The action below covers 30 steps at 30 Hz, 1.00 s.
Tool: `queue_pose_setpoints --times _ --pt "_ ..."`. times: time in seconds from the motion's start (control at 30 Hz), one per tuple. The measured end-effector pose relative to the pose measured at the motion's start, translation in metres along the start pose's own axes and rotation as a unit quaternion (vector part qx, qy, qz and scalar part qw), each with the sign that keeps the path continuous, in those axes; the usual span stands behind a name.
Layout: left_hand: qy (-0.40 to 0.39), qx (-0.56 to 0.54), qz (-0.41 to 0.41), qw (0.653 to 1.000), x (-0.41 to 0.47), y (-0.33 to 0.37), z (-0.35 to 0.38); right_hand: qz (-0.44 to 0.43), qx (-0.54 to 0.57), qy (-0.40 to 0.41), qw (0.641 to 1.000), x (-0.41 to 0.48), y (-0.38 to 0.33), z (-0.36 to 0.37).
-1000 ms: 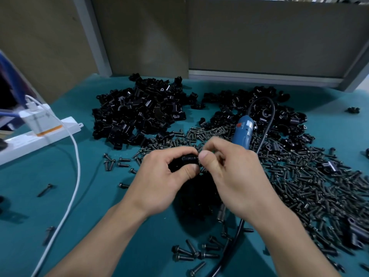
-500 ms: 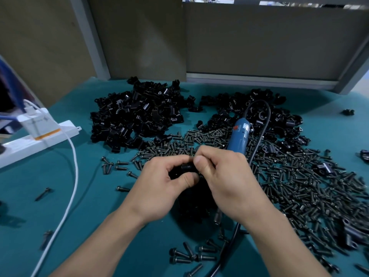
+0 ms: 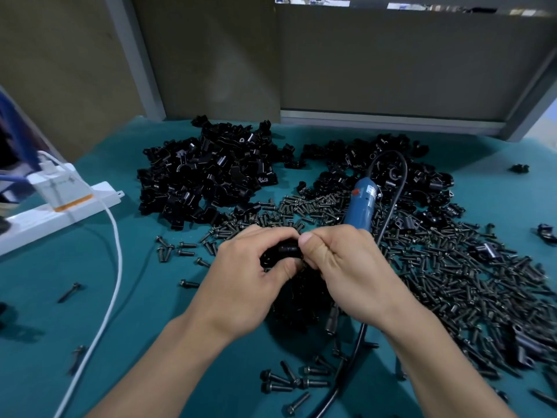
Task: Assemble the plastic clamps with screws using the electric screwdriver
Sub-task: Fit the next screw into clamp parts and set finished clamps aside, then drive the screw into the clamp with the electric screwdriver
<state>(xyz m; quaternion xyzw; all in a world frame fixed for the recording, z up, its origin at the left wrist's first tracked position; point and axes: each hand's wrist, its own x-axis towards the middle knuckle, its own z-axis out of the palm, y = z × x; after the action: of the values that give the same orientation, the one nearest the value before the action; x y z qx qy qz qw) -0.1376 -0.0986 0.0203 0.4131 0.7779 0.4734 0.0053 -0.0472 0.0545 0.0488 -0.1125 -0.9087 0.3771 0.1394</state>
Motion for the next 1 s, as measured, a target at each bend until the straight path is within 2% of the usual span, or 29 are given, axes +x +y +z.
queue_pose_setpoints --times 0.07,0.1,0.17,0.2,0.3,0.4,0.47,0.6,0.7,0.77,0.83,0.9,1.0 --pt "0.013 0.009 -0.010 1.000 0.001 -0.002 0.002 0.023 0.012 0.025 0.999 0.000 -0.002 0.000" --pt "0.020 0.008 -0.024 0.999 0.001 -0.003 0.002 0.039 -0.008 0.068 0.997 0.002 -0.002 -0.001" --pt "0.032 0.000 -0.055 0.998 0.002 -0.006 0.000 0.092 -0.106 0.170 0.975 0.009 0.001 -0.005" --pt "0.034 -0.001 -0.068 0.997 0.002 -0.007 -0.001 0.140 -0.148 0.194 0.960 0.012 0.003 -0.008" --pt "0.034 -0.004 -0.089 0.995 0.002 -0.008 -0.004 0.289 -0.194 0.121 0.930 0.024 0.013 -0.018" --pt "0.029 0.004 -0.097 0.995 0.004 -0.008 -0.004 0.370 -0.208 0.068 0.903 0.035 0.012 -0.021" --pt "0.025 0.011 -0.100 0.995 0.003 -0.009 -0.003 0.401 -0.132 0.084 0.903 0.041 0.011 -0.024" --pt "0.029 -0.010 -0.108 0.994 0.002 -0.011 -0.005 0.417 0.127 0.182 0.882 0.036 0.016 -0.028" --pt "0.040 -0.020 -0.112 0.993 0.004 -0.013 -0.007 0.336 0.257 0.257 0.869 0.026 0.021 -0.024" --pt "0.042 -0.023 -0.114 0.992 0.004 -0.013 -0.007 0.271 0.307 0.268 0.872 0.018 0.018 -0.026" --pt "0.040 -0.018 -0.120 0.992 0.004 -0.012 -0.009 0.233 0.418 0.236 0.846 0.014 0.011 -0.033" --pt "0.040 -0.014 -0.123 0.991 0.004 -0.011 -0.009 0.211 0.549 0.172 0.790 0.012 0.007 -0.041" --pt "0.046 -0.005 -0.127 0.991 0.004 -0.010 -0.009 0.235 0.650 0.075 0.719 0.012 0.010 -0.051"
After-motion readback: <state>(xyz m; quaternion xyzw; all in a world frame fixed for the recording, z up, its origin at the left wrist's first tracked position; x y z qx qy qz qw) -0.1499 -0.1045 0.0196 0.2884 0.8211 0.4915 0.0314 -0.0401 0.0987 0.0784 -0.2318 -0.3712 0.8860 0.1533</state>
